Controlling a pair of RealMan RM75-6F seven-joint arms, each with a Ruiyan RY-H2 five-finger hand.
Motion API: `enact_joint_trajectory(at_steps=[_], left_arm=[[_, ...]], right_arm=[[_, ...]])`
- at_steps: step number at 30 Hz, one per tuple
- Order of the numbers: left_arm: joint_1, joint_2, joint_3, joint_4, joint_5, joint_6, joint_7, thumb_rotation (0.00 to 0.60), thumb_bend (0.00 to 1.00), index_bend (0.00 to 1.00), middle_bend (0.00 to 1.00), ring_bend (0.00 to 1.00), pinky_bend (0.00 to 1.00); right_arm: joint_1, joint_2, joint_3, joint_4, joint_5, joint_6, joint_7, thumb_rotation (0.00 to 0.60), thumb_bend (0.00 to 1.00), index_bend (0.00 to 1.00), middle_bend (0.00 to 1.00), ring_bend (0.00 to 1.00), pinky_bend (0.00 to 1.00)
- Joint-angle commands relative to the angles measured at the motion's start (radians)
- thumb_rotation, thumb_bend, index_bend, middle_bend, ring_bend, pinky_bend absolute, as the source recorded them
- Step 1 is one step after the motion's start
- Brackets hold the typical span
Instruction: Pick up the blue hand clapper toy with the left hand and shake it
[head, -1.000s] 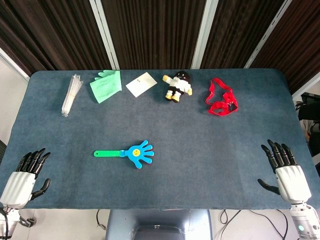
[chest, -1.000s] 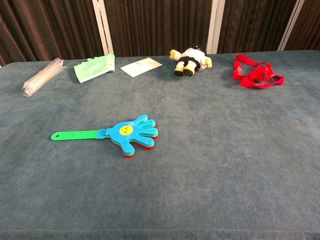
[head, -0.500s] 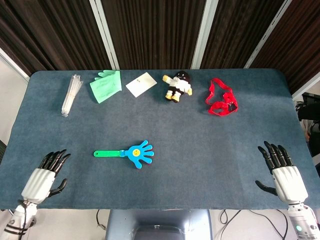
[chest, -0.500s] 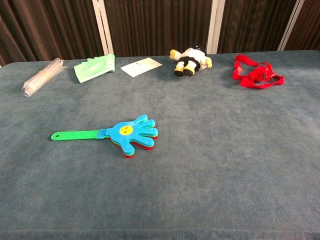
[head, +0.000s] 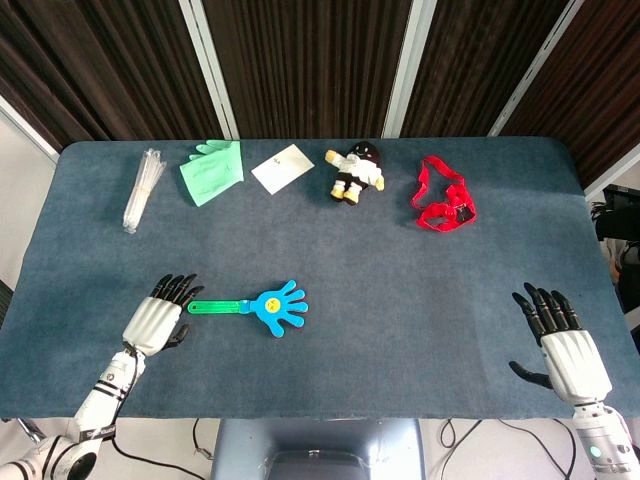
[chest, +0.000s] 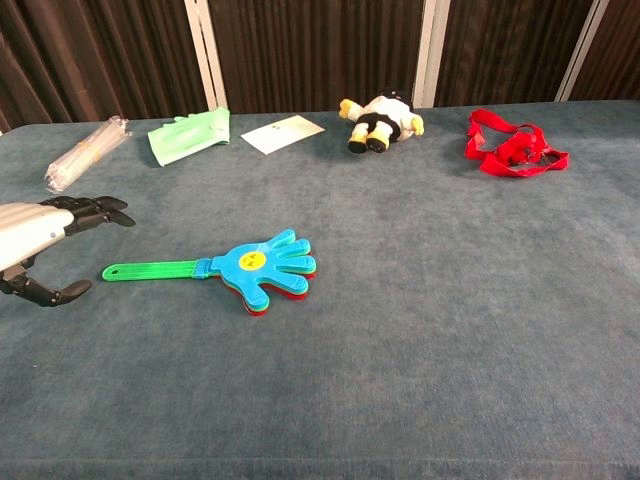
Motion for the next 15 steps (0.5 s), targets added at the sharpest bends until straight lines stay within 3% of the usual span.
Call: enact_joint_trajectory(at_steps=[1,15], left_arm=[[-0.026,-0.041,-0.001,0.051,-0.031,-0.03,0.019,0.6,0.41,0.18,0.0,0.0,0.05],[-0.068,-0.109,0.011,0.088,-0.04,-0.023,0.018,0.6,0.43,0.26,0.0,0.0,0.05]], right_arm=[[0.0,0.003,-0.003,-0.002,-0.001,-0.003,0.0,0.6,0.15,0.0,0.0,0.0,0.0],[0.003,0.015,-0.011,-0.013,0.002,-0.016,0.009,0.6,0.15,0.0,0.0,0.0,0.0]])
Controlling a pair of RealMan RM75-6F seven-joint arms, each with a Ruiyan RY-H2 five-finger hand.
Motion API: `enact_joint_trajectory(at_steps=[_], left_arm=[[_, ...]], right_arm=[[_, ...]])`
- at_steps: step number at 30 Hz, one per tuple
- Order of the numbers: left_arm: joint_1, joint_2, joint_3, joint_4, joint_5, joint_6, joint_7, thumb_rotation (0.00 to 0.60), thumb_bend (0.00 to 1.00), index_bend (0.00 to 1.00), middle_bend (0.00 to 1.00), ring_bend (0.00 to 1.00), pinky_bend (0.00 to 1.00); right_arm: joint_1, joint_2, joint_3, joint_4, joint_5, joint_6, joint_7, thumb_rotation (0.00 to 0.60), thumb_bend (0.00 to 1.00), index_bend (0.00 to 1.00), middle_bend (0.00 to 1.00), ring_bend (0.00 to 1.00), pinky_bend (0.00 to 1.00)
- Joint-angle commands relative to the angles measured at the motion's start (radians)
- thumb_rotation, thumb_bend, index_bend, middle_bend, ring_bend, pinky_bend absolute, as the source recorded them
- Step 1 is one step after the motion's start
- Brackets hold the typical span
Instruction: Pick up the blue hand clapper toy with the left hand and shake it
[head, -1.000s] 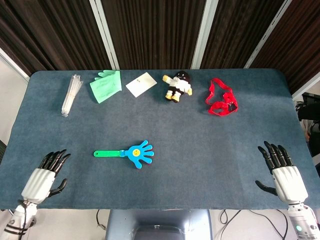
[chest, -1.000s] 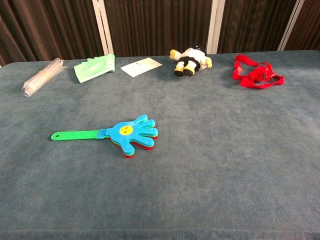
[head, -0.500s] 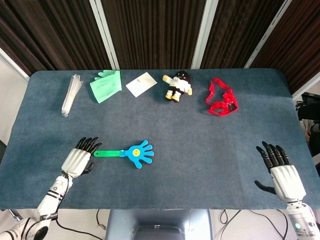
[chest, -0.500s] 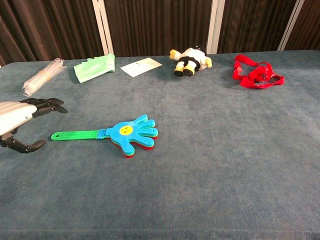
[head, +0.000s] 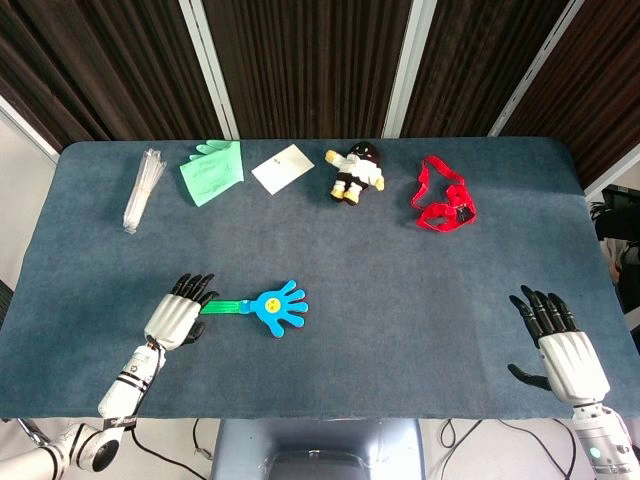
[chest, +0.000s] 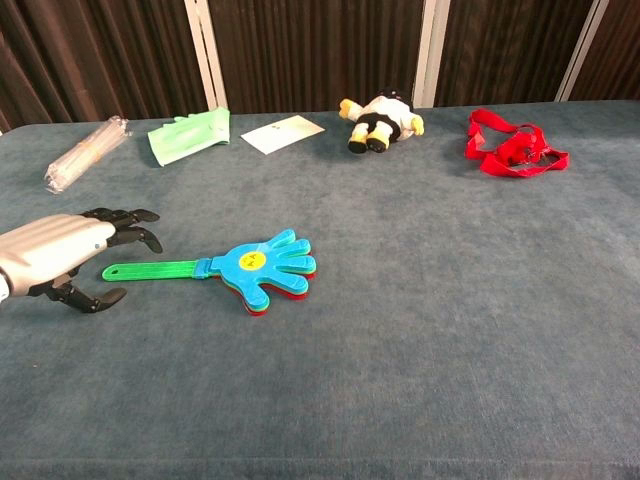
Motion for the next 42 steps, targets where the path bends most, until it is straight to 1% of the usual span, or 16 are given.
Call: enact_joint_trajectory(at_steps=[1,5,15,17,22,30,32,33,35,38,40,41,42], left_arm=[[-0.007,-0.018,0.002,0.014,0.005,0.012,-0.012,0.6,0.43,0.27,0.0,0.0,0.05],[-0.019,-0.044,0.006,0.036,0.004,0.009,-0.024,0.6,0.43,0.28,0.0,0.0,0.06],[-0.041,-0.081,-0.001,0.071,-0.021,0.004,-0.006,0.6,0.43,0.29,0.0,0.0,0.06],[-0.042,-0.088,-0.002,0.083,-0.023,0.01,-0.002,0.6,0.43,0.31,0.0,0.0,0.06],[-0.046,-0.11,0.003,0.118,-0.019,0.023,-0.008,0.6,0.43,0.42,0.0,0.0,0.09],[-0.05,-0.126,0.007,0.138,-0.027,0.025,-0.018,0.6,0.43,0.45,0.0,0.0,0.09],[-0.05,-0.126,0.008,0.138,-0.026,0.029,-0.02,0.6,0.43,0.47,0.02,0.0,0.1],[-0.05,-0.127,0.009,0.139,-0.024,0.033,-0.022,0.6,0.43,0.48,0.06,0.0,0.11],[-0.049,-0.129,0.011,0.141,-0.022,0.039,-0.029,0.6,0.43,0.52,0.17,0.04,0.14],[-0.048,-0.132,0.015,0.152,-0.015,0.049,-0.051,0.6,0.43,0.57,0.38,0.19,0.23],[-0.047,-0.136,0.015,0.165,-0.012,0.056,-0.074,0.6,0.43,0.61,0.53,0.33,0.33],[-0.048,-0.138,0.014,0.171,-0.01,0.059,-0.088,0.6,0.43,0.62,0.59,0.37,0.38],[-0.05,-0.143,0.013,0.181,-0.004,0.064,-0.111,0.6,0.43,0.63,0.61,0.39,0.41]], right_arm=[[-0.001,0.003,0.0,-0.002,0.002,0.0,0.003,0.6,0.15,0.0,0.0,0.0,0.0],[-0.001,0.009,-0.002,-0.004,0.0,0.0,0.009,0.6,0.15,0.0,0.0,0.0,0.0],[-0.003,0.024,-0.006,-0.015,-0.002,0.003,0.025,0.6,0.15,0.0,0.0,0.0,0.0],[-0.005,0.027,-0.005,-0.017,-0.002,0.006,0.027,0.6,0.15,0.0,0.0,0.0,0.0],[-0.008,0.031,-0.003,-0.02,-0.002,0.014,0.032,0.6,0.15,0.0,0.0,0.0,0.0],[-0.009,0.035,-0.001,-0.022,-0.002,0.019,0.036,0.6,0.15,0.0,0.0,0.0,0.0],[-0.01,0.035,-0.001,-0.021,-0.001,0.019,0.037,0.6,0.15,0.0,0.0,0.0,0.0],[-0.009,0.035,-0.001,-0.021,-0.001,0.018,0.036,0.6,0.15,0.0,0.0,0.0,0.0],[-0.009,0.034,-0.001,-0.02,-0.002,0.017,0.036,0.6,0.15,0.0,0.0,0.0,0.0],[-0.009,0.033,-0.002,-0.019,-0.003,0.017,0.036,0.6,0.15,0.0,0.0,0.0,0.0],[-0.009,0.032,-0.001,-0.019,-0.003,0.017,0.035,0.6,0.15,0.0,0.0,0.0,0.0],[-0.009,0.032,-0.002,-0.019,-0.003,0.017,0.035,0.6,0.15,0.0,0.0,0.0,0.0],[-0.009,0.031,-0.002,-0.019,-0.003,0.016,0.035,0.6,0.15,0.0,0.0,0.0,0.0]])
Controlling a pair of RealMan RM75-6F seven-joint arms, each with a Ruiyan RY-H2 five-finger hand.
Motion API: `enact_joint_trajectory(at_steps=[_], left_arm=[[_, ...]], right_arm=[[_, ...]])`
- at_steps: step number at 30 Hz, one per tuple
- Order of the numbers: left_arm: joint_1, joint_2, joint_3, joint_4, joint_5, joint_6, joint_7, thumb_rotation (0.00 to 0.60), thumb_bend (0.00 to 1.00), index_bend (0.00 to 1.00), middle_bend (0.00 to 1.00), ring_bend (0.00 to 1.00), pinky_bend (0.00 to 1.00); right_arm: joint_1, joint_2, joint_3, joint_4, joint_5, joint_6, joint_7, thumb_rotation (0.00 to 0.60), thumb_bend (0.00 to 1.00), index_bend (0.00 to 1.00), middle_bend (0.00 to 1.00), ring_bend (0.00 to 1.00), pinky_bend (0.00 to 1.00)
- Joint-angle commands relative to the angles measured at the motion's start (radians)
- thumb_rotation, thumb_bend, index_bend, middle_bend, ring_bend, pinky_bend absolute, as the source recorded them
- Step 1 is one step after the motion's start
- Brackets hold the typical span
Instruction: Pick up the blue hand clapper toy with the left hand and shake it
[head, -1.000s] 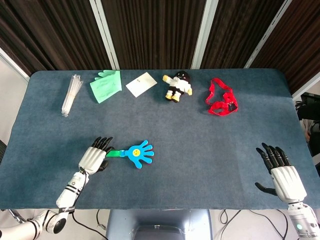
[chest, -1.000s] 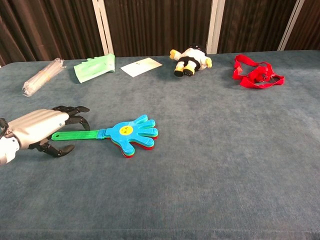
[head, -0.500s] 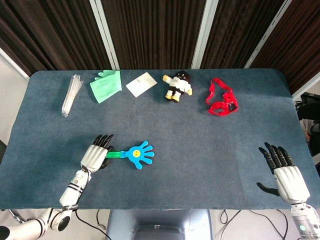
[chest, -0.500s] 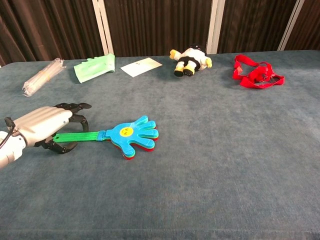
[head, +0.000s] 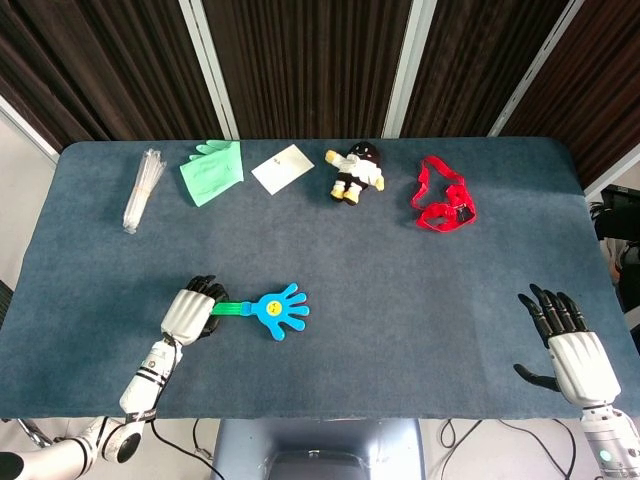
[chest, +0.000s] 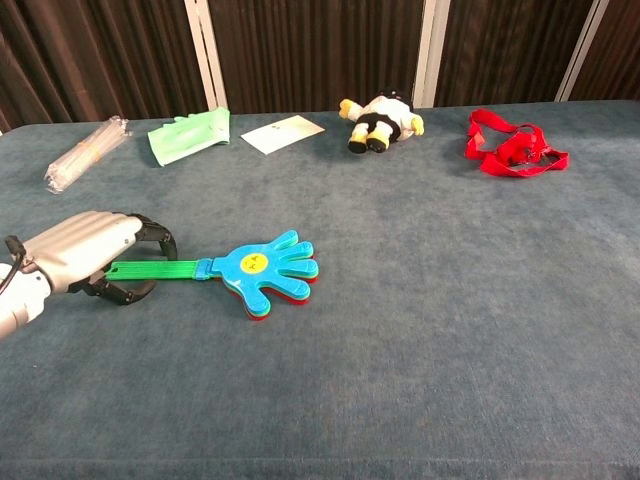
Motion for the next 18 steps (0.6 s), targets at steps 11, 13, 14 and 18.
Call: enact_joint_trajectory(at_steps=[11,13,14,18], left_arm=[[0.0,-0.043,0.024,0.123,0.087,0.105,-0.254,0.6,0.52,0.71,0.77,0.59,0.81],[0.0,-0.046,0.029,0.14,0.095,0.113,-0.289,0.6,0.54,0.73,0.79,0.61,0.84],[0.0,-0.046,0.031,0.144,0.097,0.115,-0.304,0.6,0.55,0.73,0.8,0.62,0.86],[0.002,-0.05,0.036,0.166,0.101,0.119,-0.35,0.6,0.58,0.76,0.83,0.65,0.89]], right_arm=[[0.002,0.002,-0.002,-0.002,0.001,-0.008,0.002,0.6,0.15,0.0,0.0,0.0,0.0],[0.002,0.002,-0.002,-0.002,0.001,-0.008,0.002,0.6,0.15,0.0,0.0,0.0,0.0],[0.002,0.001,-0.002,-0.002,0.001,-0.008,0.002,0.6,0.15,0.0,0.0,0.0,0.0],[0.003,0.002,-0.004,-0.004,0.0,-0.012,0.002,0.6,0.15,0.0,0.0,0.0,0.0]])
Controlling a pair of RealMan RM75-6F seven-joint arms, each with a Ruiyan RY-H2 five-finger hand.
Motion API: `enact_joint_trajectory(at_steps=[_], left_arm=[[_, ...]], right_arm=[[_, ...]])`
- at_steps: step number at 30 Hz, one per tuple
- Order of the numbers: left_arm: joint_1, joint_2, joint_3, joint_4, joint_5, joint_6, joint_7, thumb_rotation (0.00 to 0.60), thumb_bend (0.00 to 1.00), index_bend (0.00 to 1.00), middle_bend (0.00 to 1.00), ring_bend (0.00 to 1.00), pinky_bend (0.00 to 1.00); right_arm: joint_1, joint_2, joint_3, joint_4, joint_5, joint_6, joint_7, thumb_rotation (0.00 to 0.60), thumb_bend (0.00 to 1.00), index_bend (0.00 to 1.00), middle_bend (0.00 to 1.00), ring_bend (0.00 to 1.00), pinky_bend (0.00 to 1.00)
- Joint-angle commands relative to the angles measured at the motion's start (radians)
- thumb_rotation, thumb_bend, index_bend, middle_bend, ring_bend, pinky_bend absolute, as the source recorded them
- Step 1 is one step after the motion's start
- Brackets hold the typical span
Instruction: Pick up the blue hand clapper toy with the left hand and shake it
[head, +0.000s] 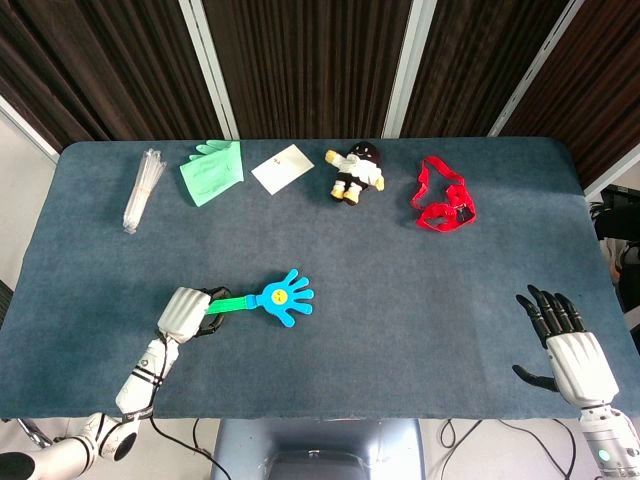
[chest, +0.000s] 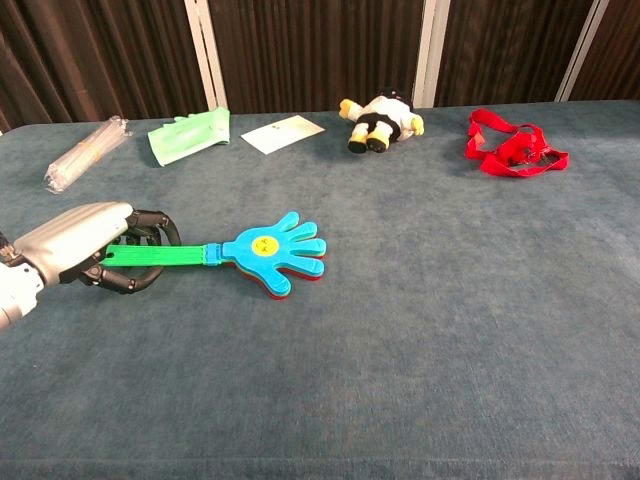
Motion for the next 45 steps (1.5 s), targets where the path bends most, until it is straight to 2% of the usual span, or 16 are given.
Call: enact_joint_trajectory(at_steps=[1,8,12,15,21,24,29,32,33,36,39,42,45], left_arm=[[0.002,-0.006,0.008,0.02,0.006,0.002,-0.034,0.6,0.59,0.76,0.84,0.65,0.9],[-0.002,-0.014,0.024,0.047,0.009,-0.025,-0.14,0.6,0.66,0.69,0.85,0.67,0.95],[-0.001,-0.013,0.024,0.039,0.008,-0.025,-0.271,0.6,0.68,0.68,0.85,0.67,0.97],[0.0,0.026,0.013,-0.04,0.013,-0.003,-0.543,0.6,0.69,0.68,0.85,0.67,0.98],[-0.001,0.093,-0.018,-0.125,0.026,0.07,-0.783,0.6,0.72,0.68,0.85,0.69,1.0],[-0.009,0.151,-0.043,-0.181,0.025,0.091,-0.829,0.6,0.73,0.68,0.85,0.69,1.0],[-0.003,0.208,-0.05,-0.233,-0.001,0.072,-0.774,0.6,0.72,0.68,0.86,0.7,1.0],[0.002,0.221,-0.047,-0.255,-0.001,0.072,-0.84,0.6,0.73,0.68,0.86,0.7,1.0],[0.004,0.228,-0.048,-0.268,0.004,0.082,-0.904,0.6,0.73,0.68,0.86,0.7,1.0],[0.009,0.242,-0.055,-0.279,0.035,0.14,-1.056,0.6,0.73,0.68,0.86,0.7,1.0],[0.015,0.248,-0.08,-0.289,0.069,0.24,-1.142,0.6,0.72,0.68,0.86,0.7,1.0],[0.012,0.269,-0.106,-0.321,0.103,0.322,-1.127,0.6,0.72,0.68,0.85,0.7,1.0],[0.005,0.295,-0.114,-0.374,0.12,0.345,-1.071,0.6,0.72,0.68,0.85,0.7,1.0]], right_arm=[[0.0,0.002,-0.003,-0.002,-0.001,-0.004,0.0,0.6,0.15,0.0,0.0,0.0,0.0],[0.002,0.013,-0.01,-0.01,-0.006,-0.013,0.009,0.6,0.15,0.0,0.0,0.0,0.0],[0.003,0.016,-0.011,-0.011,-0.006,-0.015,0.014,0.6,0.15,0.0,0.0,0.0,0.0],[0.005,0.017,-0.011,-0.012,-0.004,-0.02,0.015,0.6,0.15,0.0,0.0,0.0,0.0],[0.008,0.019,-0.015,-0.021,0.005,-0.038,0.007,0.6,0.15,0.0,0.0,0.0,0.0],[0.009,0.022,-0.016,-0.027,0.01,-0.044,0.005,0.6,0.15,0.0,0.0,0.0,0.0],[0.013,0.018,-0.019,-0.029,0.014,-0.059,-0.005,0.6,0.15,0.0,0.0,0.0,0.0],[0.013,0.019,-0.023,-0.034,0.012,-0.063,-0.008,0.6,0.15,0.0,0.0,0.0,0.0],[0.012,0.02,-0.024,-0.036,0.011,-0.063,-0.007,0.6,0.15,0.0,0.0,0.0,0.0],[0.013,0.023,-0.025,-0.039,0.01,-0.065,-0.006,0.6,0.15,0.0,0.0,0.0,0.0],[0.014,0.026,-0.025,-0.041,0.014,-0.069,-0.004,0.6,0.15,0.0,0.0,0.0,0.0],[0.016,0.029,-0.025,-0.041,0.018,-0.075,0.0,0.6,0.15,0.0,0.0,0.0,0.0],[0.018,0.029,-0.025,-0.042,0.018,-0.079,0.001,0.6,0.15,0.0,0.0,0.0,0.0]])
